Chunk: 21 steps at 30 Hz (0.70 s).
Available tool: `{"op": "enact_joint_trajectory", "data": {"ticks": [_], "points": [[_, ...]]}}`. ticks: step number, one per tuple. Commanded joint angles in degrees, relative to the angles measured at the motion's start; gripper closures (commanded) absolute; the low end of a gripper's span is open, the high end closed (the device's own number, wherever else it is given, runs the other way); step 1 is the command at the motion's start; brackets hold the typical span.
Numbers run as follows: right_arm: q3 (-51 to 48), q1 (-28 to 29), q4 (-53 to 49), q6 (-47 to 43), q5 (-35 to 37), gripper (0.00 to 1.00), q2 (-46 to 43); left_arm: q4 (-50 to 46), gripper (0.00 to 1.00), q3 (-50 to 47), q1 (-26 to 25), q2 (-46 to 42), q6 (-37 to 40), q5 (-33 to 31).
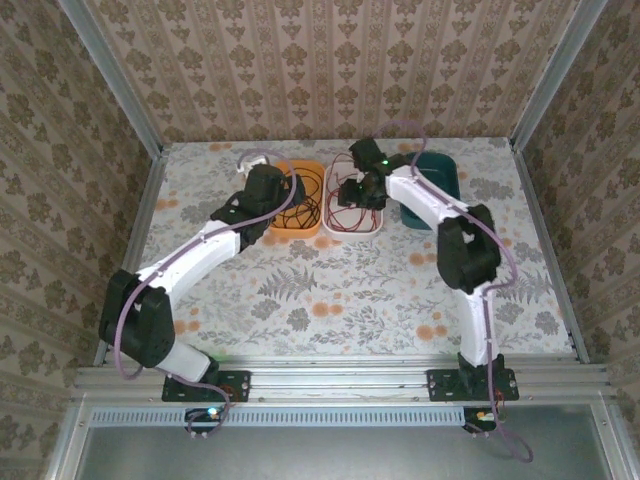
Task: Untangle the cables
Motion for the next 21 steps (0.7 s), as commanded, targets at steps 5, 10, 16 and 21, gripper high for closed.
{"op": "enact_joint_trajectory", "data": {"ticks": [5, 10, 16, 21], "points": [[-8.88, -2.7, 10.85, -3.27, 9.05, 0.31, -18.12, -3.91, 0.0, -2.96, 4.0, -7.02, 4.91, -14.67], [-20.28, -6.5, 17.47, -1.62, 12.19, 0.28, -28.5, -3.5, 0.0, -8.2, 10.17, -12.53, 3.3, -18.99], [-43.03, -13.91, 27.88, 0.38, 18.53, 0.2, -44.41, -3.73, 0.0, -16.33, 16.19, -17.64, 4.47, -26.54], [-64.31, -14.75, 45.22, -6.85, 27.55, 0.04, -51.56, 3.25, 0.0, -24.5, 16.54, -14.79, 12.69, -36.76]]}}
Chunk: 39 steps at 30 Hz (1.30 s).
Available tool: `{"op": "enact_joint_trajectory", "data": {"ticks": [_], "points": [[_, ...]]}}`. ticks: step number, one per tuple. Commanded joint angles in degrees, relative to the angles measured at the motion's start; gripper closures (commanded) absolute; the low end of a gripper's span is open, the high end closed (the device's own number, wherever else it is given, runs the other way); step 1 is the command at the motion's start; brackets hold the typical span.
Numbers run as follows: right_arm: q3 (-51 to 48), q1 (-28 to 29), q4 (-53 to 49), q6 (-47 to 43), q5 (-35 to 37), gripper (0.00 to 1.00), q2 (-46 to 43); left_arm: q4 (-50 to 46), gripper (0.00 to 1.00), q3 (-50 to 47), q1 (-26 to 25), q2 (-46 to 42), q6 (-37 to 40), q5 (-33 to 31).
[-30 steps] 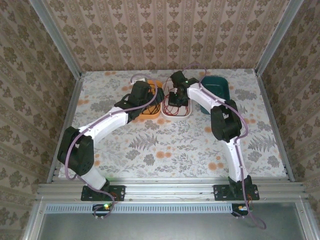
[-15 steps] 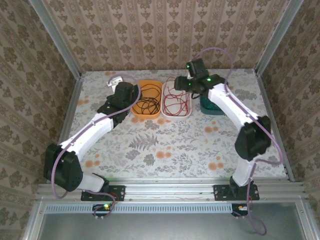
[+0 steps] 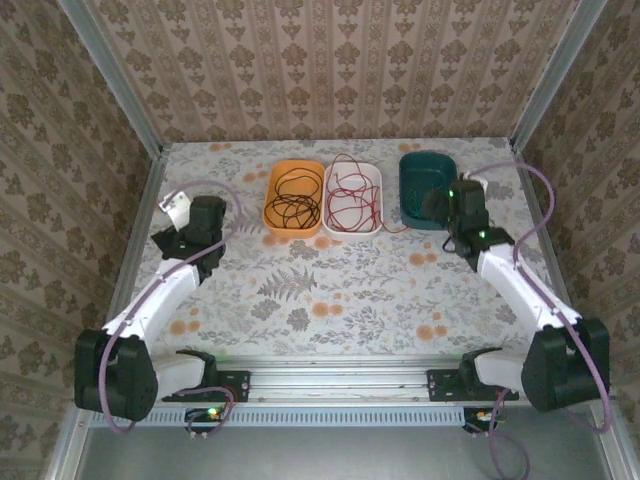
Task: Untangle the cables
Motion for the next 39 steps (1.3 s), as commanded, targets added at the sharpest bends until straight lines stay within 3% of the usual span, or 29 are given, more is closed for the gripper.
{"op": "enact_joint_trajectory", "data": {"ticks": [1, 3, 5, 7, 9, 10, 12, 14, 17, 22, 25, 27, 30, 32, 35, 36, 37, 39], "points": [[-10.24, 0.43, 15.93, -5.04, 8.67, 0.0, -1.68, 4.66, 0.0, -3.95, 0.11, 2.98, 6.7, -9.47], [-12.4, 0.31, 19.52, -5.7, 10.76, 0.0, 0.69, 4.53, 0.0, -2.79, 0.52, 6.04, 7.77, -8.82], [-9.45, 0.41, 18.45, -7.73, 11.71, 0.0, 3.99, 11.97, 0.0, -1.97, 0.16, 9.49, 15.27, -7.88], [-7.17, 0.43, 21.59, -10.92, 13.57, 0.0, 8.45, 29.24, 0.0, -4.23, 0.02, 14.22, 27.49, -3.38], [-4.86, 0.12, 26.09, -15.98, 16.26, 0.0, 13.47, 31.52, 0.0, -1.71, -0.4, 19.83, 35.0, -3.3], [-3.61, -0.26, 28.05, -18.85, 15.83, 0.0, 15.77, 36.56, 0.0, -1.97, -0.67, 23.47, 38.04, -4.77], [-1.8, -0.81, 30.04, -22.85, 13.46, 0.0, 18.42, 49.37, 0.0, -4.98, -0.89, 28.77, 44.12, -1.74], [0.16, -1.65, 27.27, -22.55, 10.88, 0.0, 19.42, 44.65, 0.0, -3.82, -0.56, 28.32, 41.55, -1.12], [0.63, -1.94, 21.18, -19.1, 8.81, 0.0, 17.88, 50.0, 0.0, -8.74, 1.57, 25.2, 39.73, 2.97], [-7.15, -1.94, 24.2, -17.9, 6.4, 0.0, 10.74, 54.67, 0.0, -14.95, 4.38, 20.74, 37.9, 14.33], [-11.01, -1.86, 20.88, -15.75, 7.77, 0.0, 10.71, 54.83, 0.0, -16.51, 6.57, 19.33, 36.18, 20.23], [-15.1, -1.34, 24.68, -16.9, 6.92, 0.0, 8.12, 54.67, 0.0, -16.91, 7.85, 18.84, 35.4, 23.34], [-23.03, -0.2, 43.98, -24.01, 6.75, 0.0, 6.22, 54.7, 0.0, -17.51, 9.74, 18.41, 34.27, 27.92], [-23.32, -1.3, 46.66, -23.66, 5.64, 0.0, 7.04, 55.34, 0.0, -18.24, 11.1, 18.27, 33.6, 31.55], [-25.23, -4.65, 56.52, -23.2, -5.22, 0.0, 13.03, 61.08, 0.0, -21.27, 12.29, 19.75, 33.06, 36.48], [-26.04, -5.37, 62.66, -23.27, -7.08, 0.0, 17.66, 68.82, 0.0, -23.04, 12.57, 22.25, 34.27, 35.9], [-25.76, -5.63, 65.66, -23.98, -8.03, 0.0, 20.45, 63.97, 0.0, -22.82, 12.55, 20.2, 32.91, 36.58], [-22.14, -7.45, 54.03, -22.19, -11.51, 0.0, 17.73, 65.97, 0.0, -22.33, 12.84, 21.53, 33.64, 36.23]]}}
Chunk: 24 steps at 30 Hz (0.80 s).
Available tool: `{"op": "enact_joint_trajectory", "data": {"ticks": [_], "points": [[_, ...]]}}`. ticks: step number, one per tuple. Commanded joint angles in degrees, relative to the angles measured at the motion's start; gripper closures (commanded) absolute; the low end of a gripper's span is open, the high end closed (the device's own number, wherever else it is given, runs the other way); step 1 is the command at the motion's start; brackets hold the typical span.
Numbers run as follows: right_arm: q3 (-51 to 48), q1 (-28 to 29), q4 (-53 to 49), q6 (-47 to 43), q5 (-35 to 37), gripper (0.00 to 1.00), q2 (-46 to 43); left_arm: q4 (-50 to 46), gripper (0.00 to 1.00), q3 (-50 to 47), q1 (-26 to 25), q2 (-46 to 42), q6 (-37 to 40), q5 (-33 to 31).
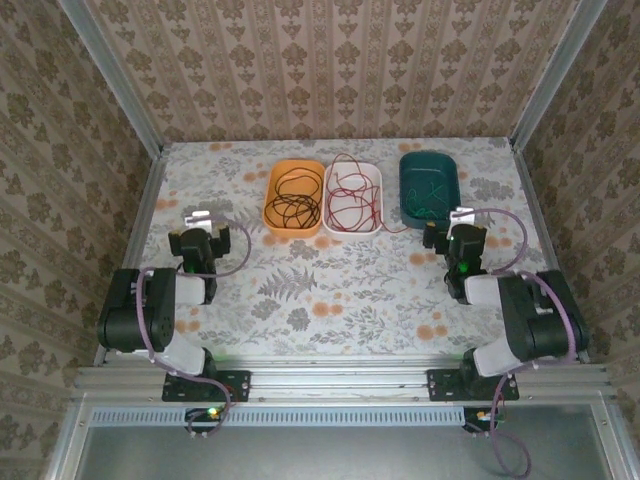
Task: Untangle the cables
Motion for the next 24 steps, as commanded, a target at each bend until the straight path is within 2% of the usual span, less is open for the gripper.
{"op": "enact_joint_trajectory", "data": {"ticks": [1, 9, 24], "points": [[0.51, -1.97, 7.1, -0.08, -8.37, 0.0, 1.12, 3.82, 0.0, 0.18, 0.51, 0.26, -1.97, 3.8], [0.81, -0.5, 5.23, -0.78, -5.83, 0.0, 0.36, 4.99, 0.0, 0.0, 0.83, 0.61, -1.71, 4.12], [1.24, -1.51, 4.47, -0.68, -8.85, 0.0, 0.5, 4.76, 0.0, 0.01, 0.83, 0.57, -1.75, 4.14]]}}
